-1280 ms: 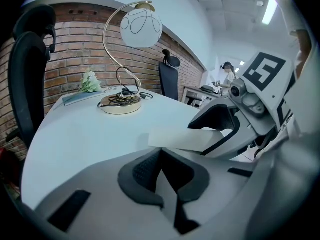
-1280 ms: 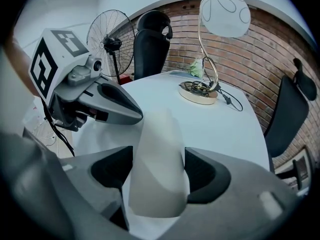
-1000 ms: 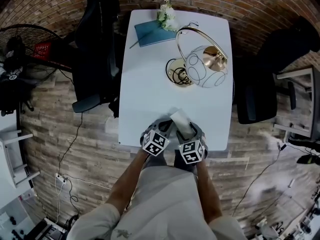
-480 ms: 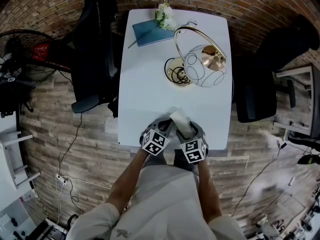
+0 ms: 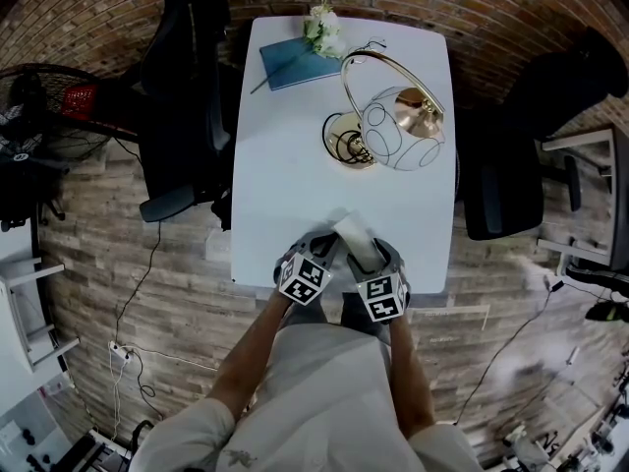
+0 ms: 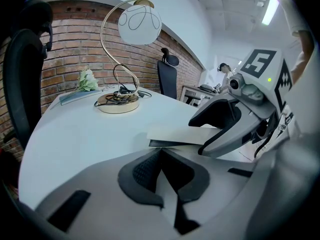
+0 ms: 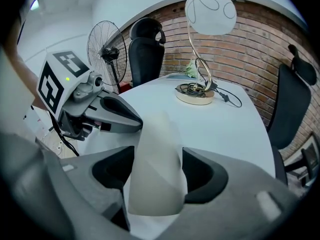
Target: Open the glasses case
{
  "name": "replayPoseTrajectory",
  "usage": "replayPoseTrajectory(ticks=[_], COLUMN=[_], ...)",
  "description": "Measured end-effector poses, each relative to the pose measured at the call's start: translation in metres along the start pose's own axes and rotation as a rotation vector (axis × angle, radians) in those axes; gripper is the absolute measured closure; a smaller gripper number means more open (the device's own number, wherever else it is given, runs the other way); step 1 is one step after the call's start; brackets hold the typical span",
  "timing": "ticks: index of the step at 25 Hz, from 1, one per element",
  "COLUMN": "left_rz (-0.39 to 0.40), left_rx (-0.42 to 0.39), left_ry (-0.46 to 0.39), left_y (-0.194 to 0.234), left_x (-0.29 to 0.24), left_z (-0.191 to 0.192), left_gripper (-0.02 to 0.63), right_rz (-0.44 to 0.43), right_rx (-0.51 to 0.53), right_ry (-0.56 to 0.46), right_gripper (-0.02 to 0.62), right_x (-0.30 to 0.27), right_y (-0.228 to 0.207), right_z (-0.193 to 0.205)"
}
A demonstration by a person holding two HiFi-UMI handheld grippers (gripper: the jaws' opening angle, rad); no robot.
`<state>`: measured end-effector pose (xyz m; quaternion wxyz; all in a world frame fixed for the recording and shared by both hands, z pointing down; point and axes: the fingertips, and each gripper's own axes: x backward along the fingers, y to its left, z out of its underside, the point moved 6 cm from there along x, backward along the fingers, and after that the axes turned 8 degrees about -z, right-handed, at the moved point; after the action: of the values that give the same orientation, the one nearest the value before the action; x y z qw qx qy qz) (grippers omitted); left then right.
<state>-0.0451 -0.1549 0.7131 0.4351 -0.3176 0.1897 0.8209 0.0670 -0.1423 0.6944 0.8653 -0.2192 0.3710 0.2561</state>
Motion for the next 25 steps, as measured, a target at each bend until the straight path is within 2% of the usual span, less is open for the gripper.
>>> replayPoseTrajectory(ticks=[25], left_rz=[0.005], left_rx=[0.003], left_ry=[0.003], left_y=[0.000], left_x=[0.000], left_z=[0.000], left_gripper=[0.600], right_rz=[0.036], right_rx=[-0.042], right_ry=[-0.083], right_gripper=[0.402], right_x=[0.022], right_y=[-0.004], right_z=[-0.008])
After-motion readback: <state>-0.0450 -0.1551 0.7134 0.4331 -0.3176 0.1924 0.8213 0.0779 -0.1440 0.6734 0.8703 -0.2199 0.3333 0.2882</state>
